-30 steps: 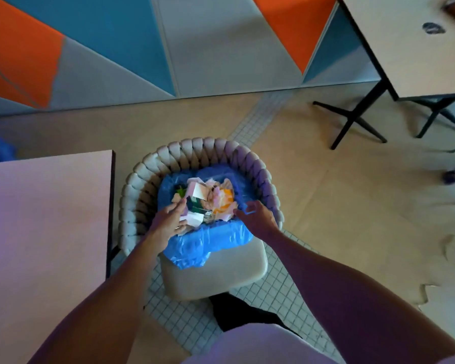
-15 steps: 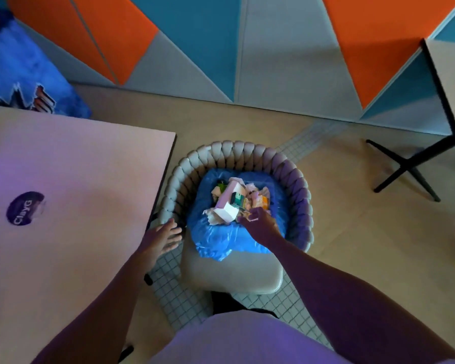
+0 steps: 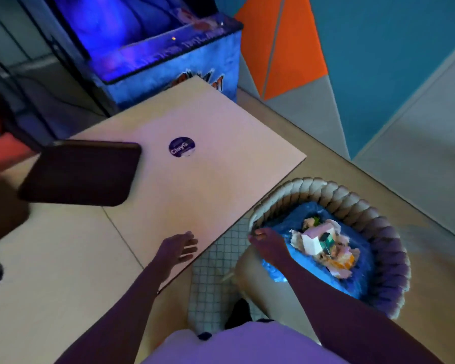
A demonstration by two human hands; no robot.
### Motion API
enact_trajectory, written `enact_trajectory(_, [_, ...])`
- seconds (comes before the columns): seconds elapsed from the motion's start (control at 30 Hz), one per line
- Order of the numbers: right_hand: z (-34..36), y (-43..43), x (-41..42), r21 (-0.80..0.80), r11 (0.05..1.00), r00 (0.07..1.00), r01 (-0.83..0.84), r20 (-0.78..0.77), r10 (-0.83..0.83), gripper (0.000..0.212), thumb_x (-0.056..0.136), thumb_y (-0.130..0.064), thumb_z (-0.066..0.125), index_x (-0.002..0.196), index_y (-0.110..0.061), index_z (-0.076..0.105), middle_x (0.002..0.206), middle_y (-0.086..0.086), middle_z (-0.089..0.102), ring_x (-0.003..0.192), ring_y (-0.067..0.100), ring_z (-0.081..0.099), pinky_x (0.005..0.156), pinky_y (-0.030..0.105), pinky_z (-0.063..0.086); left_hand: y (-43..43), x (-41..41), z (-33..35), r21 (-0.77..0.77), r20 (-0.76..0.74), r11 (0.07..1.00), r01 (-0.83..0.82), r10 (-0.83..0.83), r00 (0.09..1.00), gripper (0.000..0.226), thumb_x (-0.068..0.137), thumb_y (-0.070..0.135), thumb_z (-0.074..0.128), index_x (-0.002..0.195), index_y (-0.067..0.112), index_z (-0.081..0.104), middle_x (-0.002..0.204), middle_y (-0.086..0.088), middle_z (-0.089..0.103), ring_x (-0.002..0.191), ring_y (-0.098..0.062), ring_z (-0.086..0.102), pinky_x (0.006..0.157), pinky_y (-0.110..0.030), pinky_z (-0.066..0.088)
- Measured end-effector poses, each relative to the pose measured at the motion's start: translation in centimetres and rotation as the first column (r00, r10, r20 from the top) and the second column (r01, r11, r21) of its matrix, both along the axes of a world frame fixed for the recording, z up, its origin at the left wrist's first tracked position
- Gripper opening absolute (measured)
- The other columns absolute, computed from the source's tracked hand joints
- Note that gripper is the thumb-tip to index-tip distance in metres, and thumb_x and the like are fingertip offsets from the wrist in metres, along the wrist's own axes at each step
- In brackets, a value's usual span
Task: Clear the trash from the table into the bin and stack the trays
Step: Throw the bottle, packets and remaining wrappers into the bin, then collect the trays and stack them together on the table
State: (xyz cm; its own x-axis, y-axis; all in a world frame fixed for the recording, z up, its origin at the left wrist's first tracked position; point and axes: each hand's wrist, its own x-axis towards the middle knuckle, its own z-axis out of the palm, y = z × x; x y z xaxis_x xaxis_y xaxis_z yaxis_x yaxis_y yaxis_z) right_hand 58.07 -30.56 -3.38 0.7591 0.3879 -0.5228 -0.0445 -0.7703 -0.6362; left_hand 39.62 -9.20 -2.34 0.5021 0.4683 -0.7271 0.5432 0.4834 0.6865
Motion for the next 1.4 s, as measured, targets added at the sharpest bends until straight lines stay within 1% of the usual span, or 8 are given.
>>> enact_trajectory(0.3, [1.5, 12.7, -10.1, 0.045, 0.95, 0.951, -0.308, 0.031, 0.307, 0.044, 0.092, -0.041, 0.073, 0.121, -0.008, 0.069, 0.11, 0.007, 0.077, 0.102, 0.021, 0.072, 0.09, 0.027, 0.052, 6.7, -19.2, 0.5, 0.031, 0.027, 0.929, -0.369, 0.369, 0.929, 0.036, 0.101, 0.033, 0.065, 0.119, 0.003, 0.07, 0.115, -0.012, 0.077, 0.108, -0.03, 0.074, 0.091, -0.042, 0.06])
enact_trajectory(0.43, [1.7, 17.5, -14.8, 0.119, 0.94, 0.946, -0.32, -0.018, 0.324, 0.045, 0.092, -0.036, 0.075, 0.123, -0.004, 0.066, 0.115, 0.013, 0.073, 0.106, 0.031, 0.072, 0.099, 0.05, 0.056, 9.3, -26.6, 1.0, 0.039, 0.05, 0.871, -0.49, 0.488, 0.871, 0.036, 0.101, 0.031, 0.064, 0.122, 0.002, 0.069, 0.117, -0.013, 0.076, 0.108, -0.031, 0.073, 0.094, -0.043, 0.059])
enact_trajectory(0.67, [1.9, 23.4, -20.9, 0.175, 0.925, 0.939, -0.337, -0.015, 0.345, 0.051, 0.092, -0.04, 0.074, 0.126, -0.004, 0.064, 0.117, 0.013, 0.072, 0.102, 0.029, 0.073, 0.095, 0.052, 0.058, 13.5, -34.9, 1.5, 0.036, 0.098, 0.807, -0.59, 0.584, 0.806, 0.038, 0.102, 0.031, 0.065, 0.124, 0.001, 0.067, 0.119, -0.015, 0.075, 0.11, -0.032, 0.073, 0.095, -0.044, 0.058])
enact_trajectory(0.8, [1.7, 24.9, -23.3, 0.199, 0.934, 0.949, -0.297, -0.048, 0.312, 0.05, 0.092, -0.04, 0.074, 0.126, -0.005, 0.063, 0.115, 0.012, 0.072, 0.095, 0.028, 0.075, 0.089, 0.051, 0.062, 15.1, -37.5, 1.5, 0.03, 0.108, 0.798, -0.602, 0.596, 0.796, 0.037, 0.102, 0.031, 0.064, 0.123, 0.001, 0.068, 0.117, -0.014, 0.076, 0.108, -0.031, 0.074, 0.088, -0.04, 0.06])
enact_trajectory(1.03, [1.5, 26.3, -26.0, 0.189, 0.94, 0.952, -0.283, -0.067, 0.3, 0.048, 0.092, -0.04, 0.074, 0.125, -0.006, 0.064, 0.11, 0.01, 0.073, 0.096, 0.026, 0.075, 0.085, 0.048, 0.064, 17.7, -39.9, 0.7, 0.023, 0.113, 0.794, -0.607, 0.602, 0.791, 0.034, 0.103, 0.033, 0.063, 0.121, 0.005, 0.069, 0.114, -0.01, 0.078, 0.105, -0.028, 0.076, 0.088, -0.039, 0.06])
enact_trajectory(1.17, [2.0, 27.4, -25.4, 0.213, 0.95, 0.963, -0.229, -0.091, 0.253, 0.05, 0.091, -0.042, 0.075, 0.125, -0.008, 0.063, 0.107, 0.006, 0.072, 0.096, 0.022, 0.074, 0.084, 0.046, 0.064, 19.6, -38.8, 0.3, 0.03, 0.135, 0.814, -0.58, 0.572, 0.809, 0.032, 0.1, 0.035, 0.066, 0.117, 0.009, 0.071, 0.109, -0.006, 0.08, 0.102, -0.024, 0.077, 0.088, -0.038, 0.061])
enact_trajectory(1.3, [2.0, 28.7, -23.7, 0.217, 0.955, 0.97, -0.203, -0.09, 0.227, 0.051, 0.09, -0.042, 0.076, 0.125, -0.008, 0.063, 0.104, 0.006, 0.073, 0.095, 0.022, 0.075, 0.083, 0.046, 0.065, 22.4, -36.1, 0.0, 0.108, 0.122, 0.839, -0.533, 0.521, 0.845, 0.031, 0.1, 0.036, 0.067, 0.115, 0.009, 0.071, 0.108, -0.005, 0.08, 0.1, -0.022, 0.077, 0.078, -0.032, 0.062])
enact_trajectory(1.4, [1.9, 30.4, -22.0, 0.19, 0.956, 0.967, -0.225, -0.075, 0.242, 0.052, 0.091, -0.045, 0.074, 0.127, -0.009, 0.062, 0.105, 0.006, 0.073, 0.094, 0.021, 0.075, 0.083, 0.044, 0.065, 25.3, -33.3, 0.1, 0.178, 0.106, 0.842, -0.509, 0.498, 0.861, 0.029, 0.099, 0.034, 0.068, 0.116, 0.011, 0.07, 0.109, -0.006, 0.078, 0.104, -0.025, 0.076, 0.085, -0.039, 0.062])
